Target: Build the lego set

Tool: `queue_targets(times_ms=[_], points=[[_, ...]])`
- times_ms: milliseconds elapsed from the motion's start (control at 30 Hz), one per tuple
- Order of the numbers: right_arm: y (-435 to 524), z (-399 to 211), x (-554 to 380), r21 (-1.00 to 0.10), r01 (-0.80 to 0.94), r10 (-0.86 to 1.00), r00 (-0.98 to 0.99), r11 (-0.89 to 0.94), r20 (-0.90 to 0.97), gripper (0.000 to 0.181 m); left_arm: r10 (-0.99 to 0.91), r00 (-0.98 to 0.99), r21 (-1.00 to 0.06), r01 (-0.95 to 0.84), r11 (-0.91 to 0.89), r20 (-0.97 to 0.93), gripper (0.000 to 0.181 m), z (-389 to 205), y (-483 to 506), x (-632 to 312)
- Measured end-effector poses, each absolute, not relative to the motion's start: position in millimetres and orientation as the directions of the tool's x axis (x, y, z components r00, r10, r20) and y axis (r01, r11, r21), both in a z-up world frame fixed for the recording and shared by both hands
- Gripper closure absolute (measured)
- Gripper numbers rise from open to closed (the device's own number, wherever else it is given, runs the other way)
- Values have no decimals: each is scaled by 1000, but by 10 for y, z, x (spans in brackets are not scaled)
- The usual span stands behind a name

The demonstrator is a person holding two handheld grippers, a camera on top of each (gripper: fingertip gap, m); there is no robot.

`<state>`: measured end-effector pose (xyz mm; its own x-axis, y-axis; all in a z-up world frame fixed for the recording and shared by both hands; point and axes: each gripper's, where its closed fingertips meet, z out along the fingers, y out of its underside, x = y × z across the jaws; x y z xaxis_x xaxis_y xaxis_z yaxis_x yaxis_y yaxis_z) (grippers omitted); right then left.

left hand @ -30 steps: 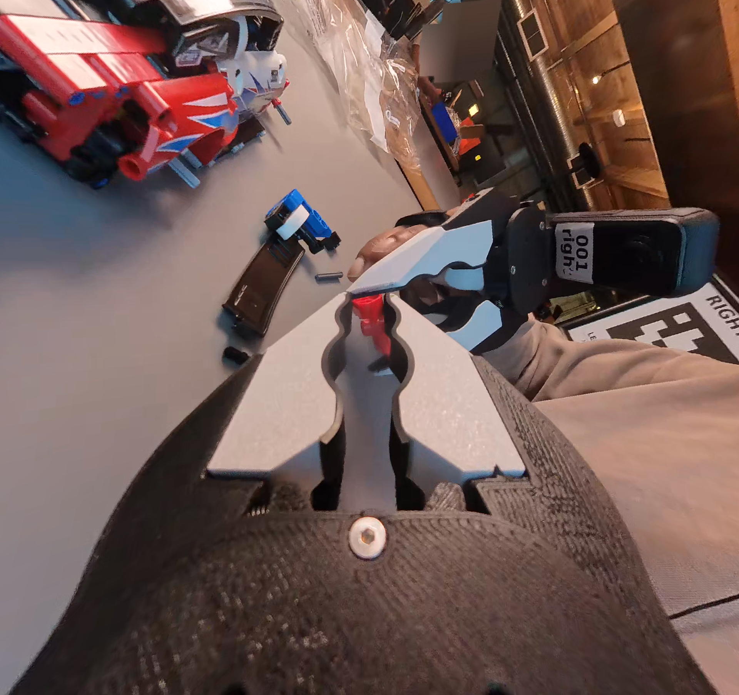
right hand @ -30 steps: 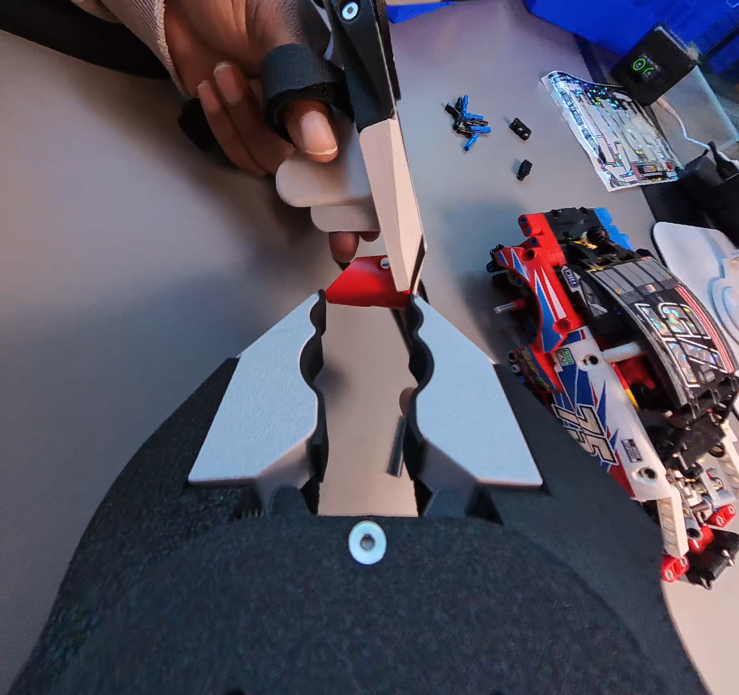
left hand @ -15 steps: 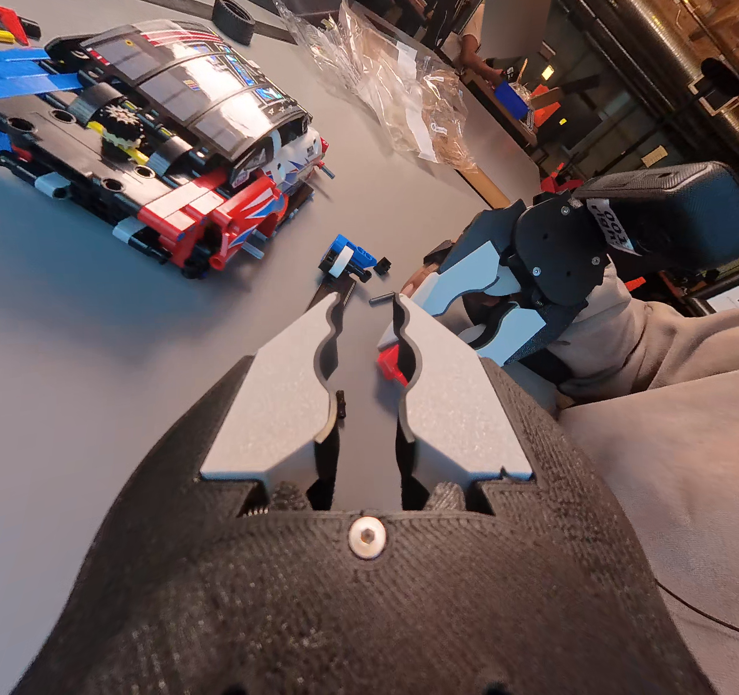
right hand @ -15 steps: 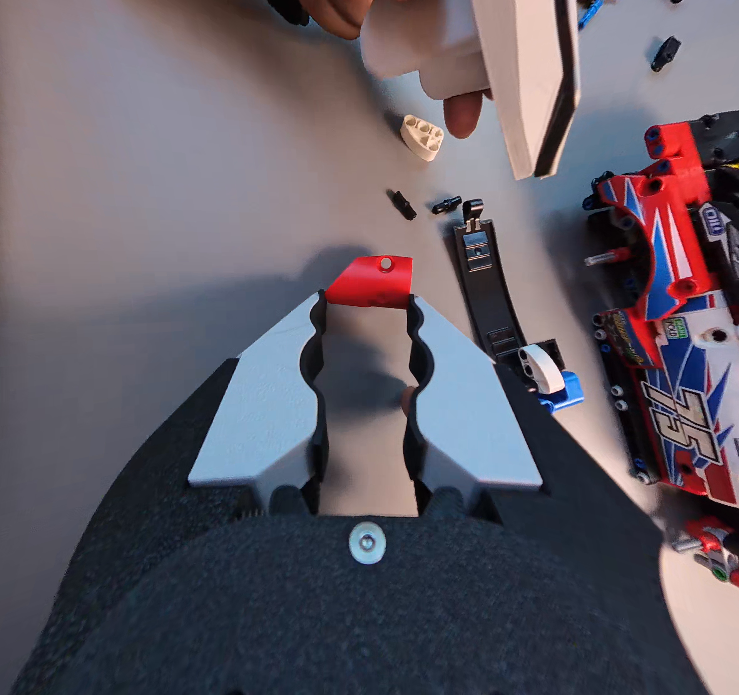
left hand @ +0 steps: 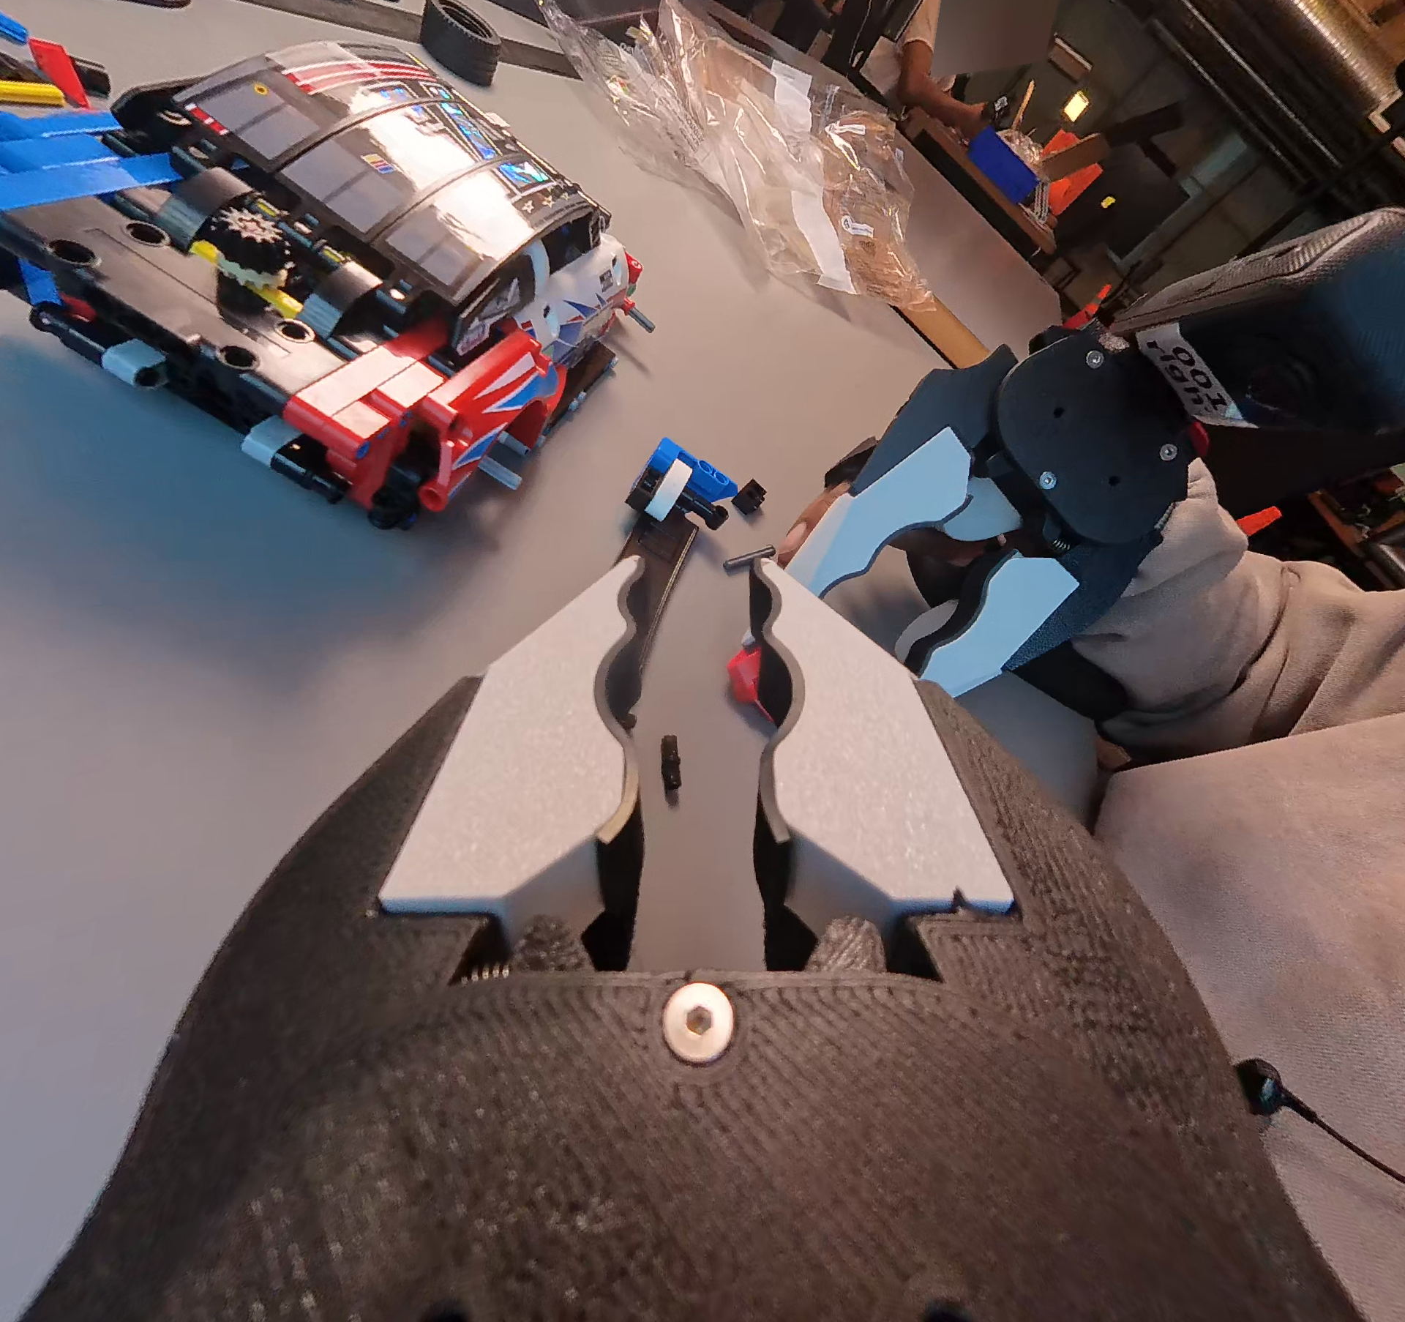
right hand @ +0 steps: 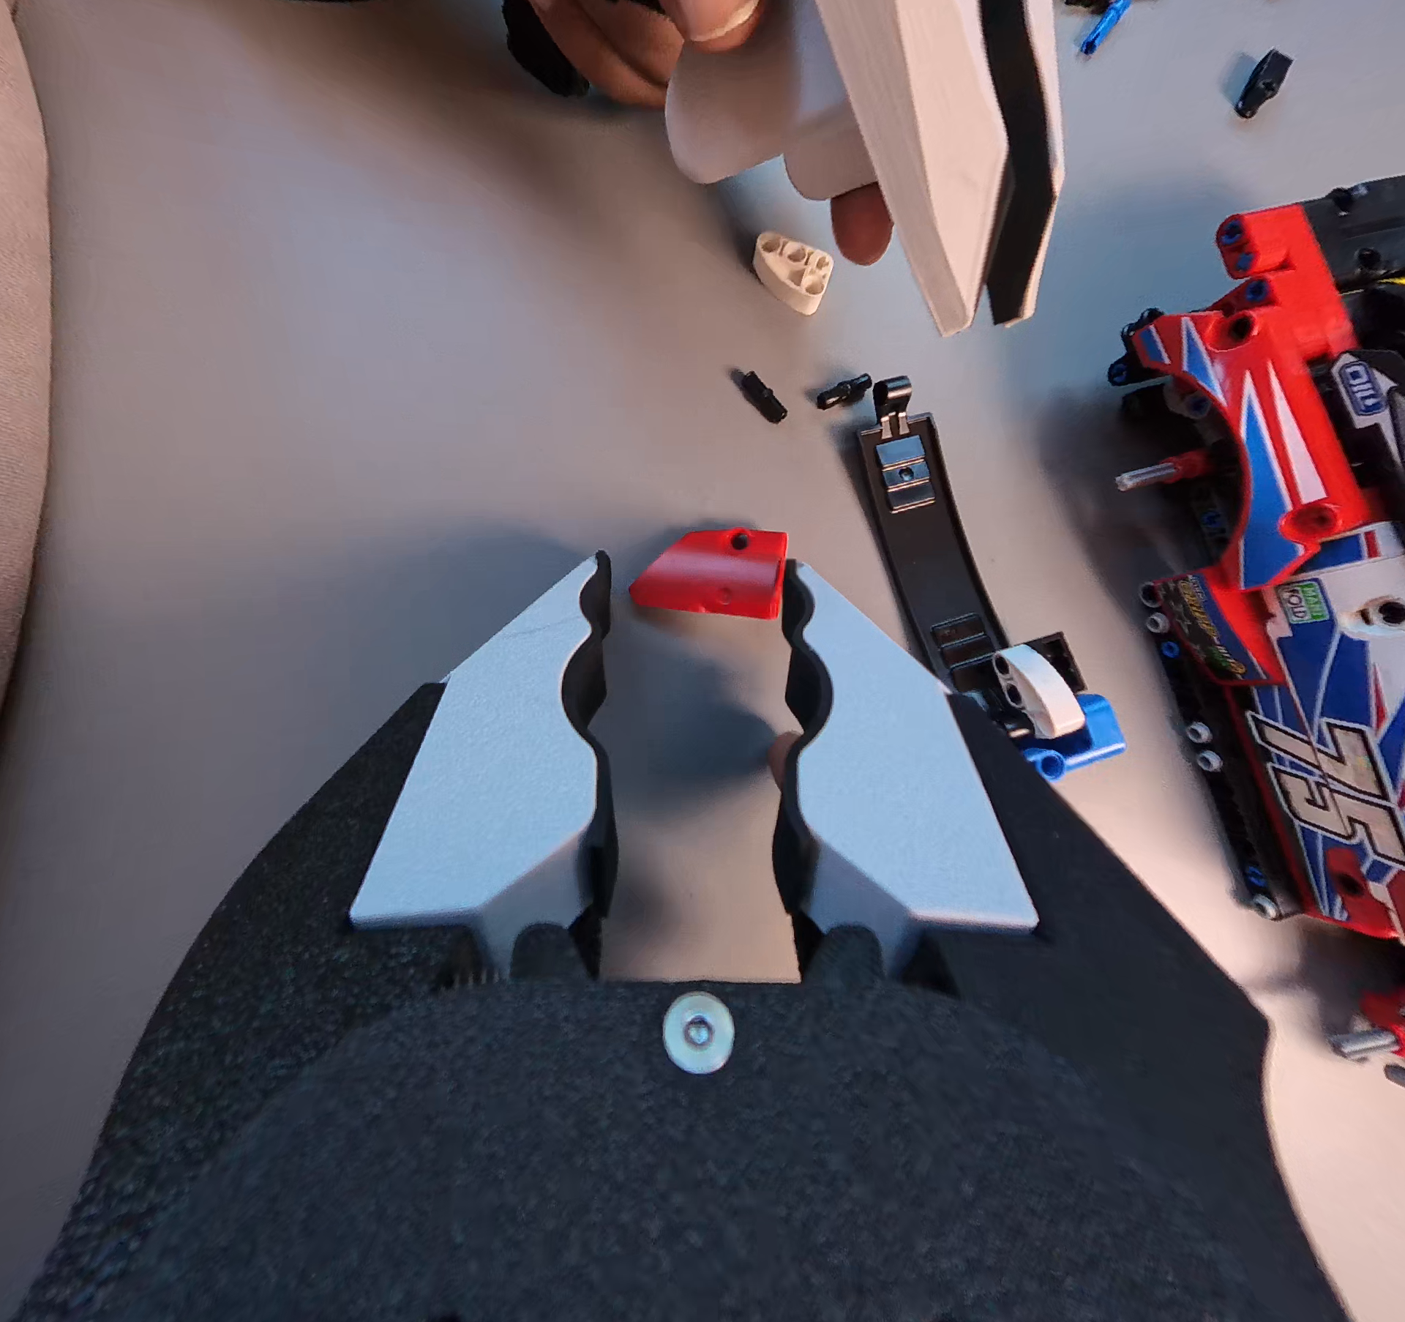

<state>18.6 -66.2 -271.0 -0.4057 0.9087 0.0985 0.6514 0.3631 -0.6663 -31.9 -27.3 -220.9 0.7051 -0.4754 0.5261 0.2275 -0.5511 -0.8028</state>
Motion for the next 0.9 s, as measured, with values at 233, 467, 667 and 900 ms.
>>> queue_targets(times_ms=[233,467,667,900], points=[[-528,-2124,114,-860,438,941,-315,263,127,138,-460,742,-835,244,-492,488,158,-2112,-223,-483],[-16,-1479,360,-989,121,995,-63,85,78,181,-436,859,-925,104,-364,268,160,-1917,-150,-869],[323,-1474,543,-996,76,994,96,42,49,176,-240,969,-928,-146,-343,-64,154,-1374,164,-1947],[261,-1532,499,-997,68,996,77,28,33,174,-183,945,-599,-315,-736,-272,136,-1609,748,-3450]])
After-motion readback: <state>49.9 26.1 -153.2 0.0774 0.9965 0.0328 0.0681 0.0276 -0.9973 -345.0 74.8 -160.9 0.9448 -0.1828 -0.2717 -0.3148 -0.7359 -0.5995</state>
